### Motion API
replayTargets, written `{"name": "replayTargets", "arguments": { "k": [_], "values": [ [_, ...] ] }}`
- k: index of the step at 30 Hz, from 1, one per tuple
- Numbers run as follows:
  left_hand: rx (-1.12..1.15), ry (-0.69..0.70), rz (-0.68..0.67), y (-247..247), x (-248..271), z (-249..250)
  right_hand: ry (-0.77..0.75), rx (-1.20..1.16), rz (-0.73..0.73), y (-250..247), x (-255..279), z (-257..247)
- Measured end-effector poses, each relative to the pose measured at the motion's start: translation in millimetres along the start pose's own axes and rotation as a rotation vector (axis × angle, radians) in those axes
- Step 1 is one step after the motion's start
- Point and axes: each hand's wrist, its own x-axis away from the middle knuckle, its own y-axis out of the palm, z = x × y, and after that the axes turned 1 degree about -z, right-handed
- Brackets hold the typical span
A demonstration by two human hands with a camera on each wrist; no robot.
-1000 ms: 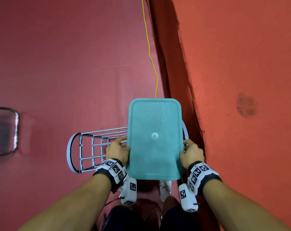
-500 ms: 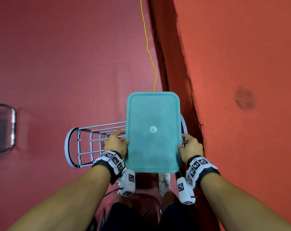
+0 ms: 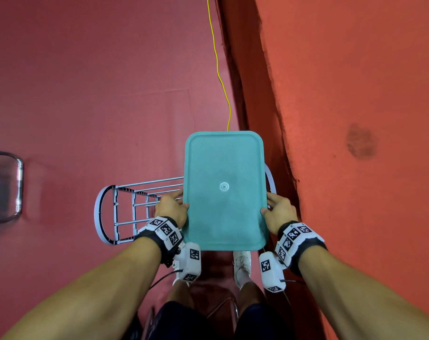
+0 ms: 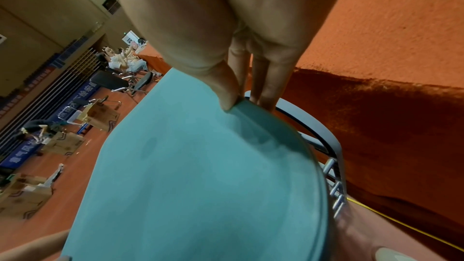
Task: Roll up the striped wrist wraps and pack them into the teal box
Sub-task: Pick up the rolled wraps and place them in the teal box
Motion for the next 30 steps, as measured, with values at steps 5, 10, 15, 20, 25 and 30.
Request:
{"name": "replayTargets", "arguments": {
  "k": [5,10,15,20,25,30],
  "values": [
    [0.078,-0.018,0.022,2,3,-12,-0.05,0.059,-0.022,-2,-8,-5],
    [0.119,-0.035,-0.004,9,5,-16,-0.044,0.082,-0.026,-7,-21,-6],
    [0.043,-0.024,0.016,9,2,-13,-0.059,0.11,-0.044,-7,-26,-2],
    [-0.01,-0.069,0.036,7,-1,-14,-0.052,0.061,-0.013,-4,-24,3],
    [-0.095,0.055,0.105,8,12,-3,-0.102,0.08,-0.015,-5,-16,-4],
    [-0.347,0.167,0.061,0,18,8,-0.267,0.296,-0.109,-8,-17,-8]
  ]
}}
